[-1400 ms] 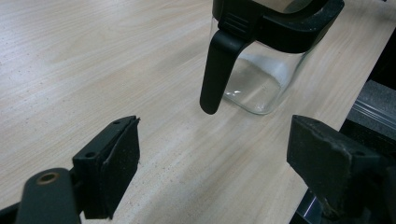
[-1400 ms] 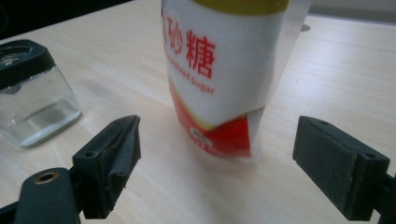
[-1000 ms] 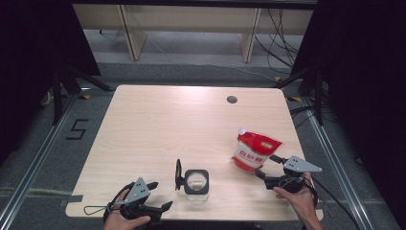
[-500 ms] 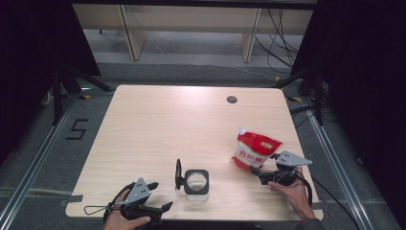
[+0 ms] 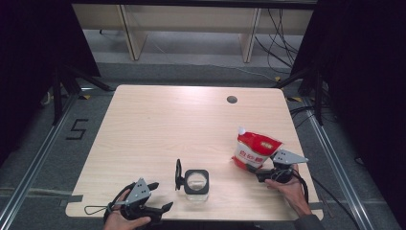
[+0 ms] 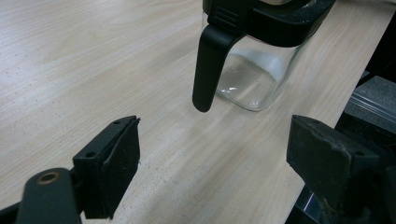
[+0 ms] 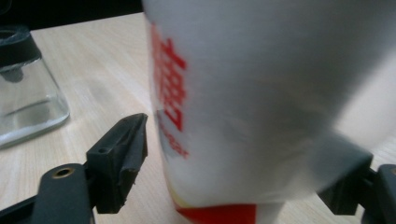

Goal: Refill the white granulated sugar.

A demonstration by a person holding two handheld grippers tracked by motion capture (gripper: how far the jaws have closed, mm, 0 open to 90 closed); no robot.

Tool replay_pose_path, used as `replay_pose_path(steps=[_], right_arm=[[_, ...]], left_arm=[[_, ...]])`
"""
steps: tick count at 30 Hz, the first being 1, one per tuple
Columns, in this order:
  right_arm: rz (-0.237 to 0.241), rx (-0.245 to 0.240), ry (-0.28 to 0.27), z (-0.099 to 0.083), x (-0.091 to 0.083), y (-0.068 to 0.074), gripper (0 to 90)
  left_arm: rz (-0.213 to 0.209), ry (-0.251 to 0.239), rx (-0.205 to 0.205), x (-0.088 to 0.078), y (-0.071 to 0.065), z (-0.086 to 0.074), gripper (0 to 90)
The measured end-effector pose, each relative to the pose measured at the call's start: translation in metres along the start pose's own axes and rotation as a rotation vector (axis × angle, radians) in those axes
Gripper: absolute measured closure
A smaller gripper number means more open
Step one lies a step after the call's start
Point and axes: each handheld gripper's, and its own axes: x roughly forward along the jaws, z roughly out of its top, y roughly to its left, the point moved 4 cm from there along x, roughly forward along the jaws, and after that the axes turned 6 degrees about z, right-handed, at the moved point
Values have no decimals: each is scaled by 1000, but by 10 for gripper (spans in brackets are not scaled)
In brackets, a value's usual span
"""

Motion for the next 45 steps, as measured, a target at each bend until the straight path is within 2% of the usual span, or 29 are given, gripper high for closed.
replay_pose_path(steps=[1,3,5,7,9,10,12,14,16,17,19,20,21,22,23,26,28,30,31,34,35,36,37,38,40,42,43,44,45], right_arm=[[4,-36,-2,1,1,-2,227],[-13,-45,24,1,5,-3,230],[-17,-21,48,2,6,-3,250],[-13,-39,27,3,8,-4,249],[-17,-38,41,3,9,-7,246],[7,-2,40,3,10,-6,246],[9,-3,37,4,11,-6,245],[11,-41,38,4,12,-10,246],[30,5,37,4,12,-6,246],[34,6,43,4,12,-5,246],[24,-6,50,4,12,-5,248],[13,-47,45,4,13,-9,255],[46,-31,59,4,14,-6,263],[10,-35,50,4,13,-7,263],[11,-23,59,4,13,-6,263],[-2,-59,64,4,14,-8,260],[14,-25,64,4,14,-6,259],[27,-41,60,4,16,-6,258],[17,2,65,4,15,-3,258],[11,-1,82,4,15,-4,256],[13,-2,88,4,15,-5,257],[24,-5,79,4,16,-5,256],[10,-48,84,5,18,-10,256],[12,-6,94,5,19,-8,261],[22,6,94,5,20,-7,270],[37,-12,82,6,24,-6,285],[24,-10,98,6,24,-5,290],[42,-65,84,7,26,-8,292],[46,-13,88,7,26,-4,292]], left_arm=[[1,1,-26,0,-2,0,169],[4,17,-5,-1,-1,-1,169],[11,5,-18,0,-1,-1,169],[4,7,2,0,1,0,169],[2,10,-19,0,-1,-1,169],[4,7,-21,0,-1,-1,169],[3,7,-19,0,-1,-1,169],[-4,4,-22,1,-2,-1,169],[1,11,-13,0,-2,0,169],[-2,14,-12,0,-2,0,169],[-1,19,-4,0,-2,-1,169],[0,19,-4,0,-2,-1,169],[-1,10,-17,1,-2,0,169],[0,10,-14,1,-2,0,170],[0,11,-16,1,-2,-1,170],[-1,11,-14,1,-2,0,171],[1,15,-10,1,-2,0,171],[7,32,10,0,0,-1,171],[10,40,17,-1,0,-1,171],[5,31,14,0,0,-1,173],[-9,9,-15,2,-4,0,173],[-5,17,-6,1,-3,0,173],[-8,10,-13,1,-4,0,173],[-8,10,-13,1,-4,0,173],[-6,10,1,1,-3,0,173],[-5,11,-6,0,-3,0,173],[-7,10,-13,0,-3,0,173],[-6,11,-3,0,-3,1,173],[-10,8,-3,1,-3,0,173]])
